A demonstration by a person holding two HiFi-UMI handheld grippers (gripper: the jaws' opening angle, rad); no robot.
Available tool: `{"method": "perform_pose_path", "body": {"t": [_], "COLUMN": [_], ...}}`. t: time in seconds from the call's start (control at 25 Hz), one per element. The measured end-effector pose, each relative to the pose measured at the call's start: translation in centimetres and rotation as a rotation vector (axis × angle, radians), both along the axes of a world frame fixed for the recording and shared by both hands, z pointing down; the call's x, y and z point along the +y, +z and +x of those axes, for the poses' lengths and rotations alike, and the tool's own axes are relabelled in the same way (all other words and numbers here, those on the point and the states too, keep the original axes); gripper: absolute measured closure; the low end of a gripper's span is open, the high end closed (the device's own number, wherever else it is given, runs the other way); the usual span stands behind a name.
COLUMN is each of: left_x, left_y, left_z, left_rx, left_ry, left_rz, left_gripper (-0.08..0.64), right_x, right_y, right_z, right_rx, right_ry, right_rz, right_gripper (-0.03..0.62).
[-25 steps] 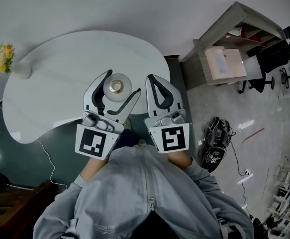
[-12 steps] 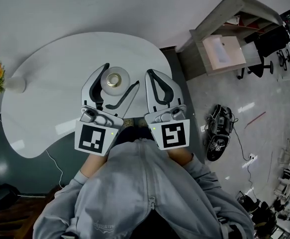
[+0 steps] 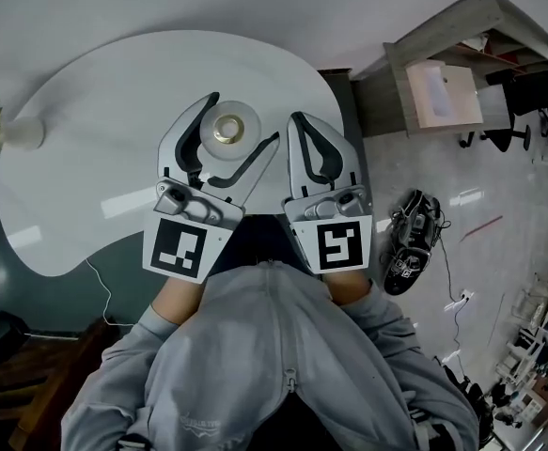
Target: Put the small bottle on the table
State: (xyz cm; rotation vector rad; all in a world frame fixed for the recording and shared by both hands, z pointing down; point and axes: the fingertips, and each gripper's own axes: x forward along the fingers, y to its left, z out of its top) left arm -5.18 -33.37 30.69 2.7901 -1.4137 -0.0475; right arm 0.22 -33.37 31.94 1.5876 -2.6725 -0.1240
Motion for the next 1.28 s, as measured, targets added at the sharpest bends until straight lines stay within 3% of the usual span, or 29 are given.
{"method": "perform_pose_path", "body": {"t": [1.28], "left_x": [-5.1], "left_y": [17.4], "left_z": [-0.2], "left_rx": [-0.017], "left_ry": [-0.036], "left_rz": [-0.143], "left_gripper": [0.225], "right_x": [-4.4], "right_y": [17.2], "right_z": [-0.6], "right_rx": [0.028], "right_ry": [-0.079], "right_rz": [-0.156], "right_gripper": [0.566]}}
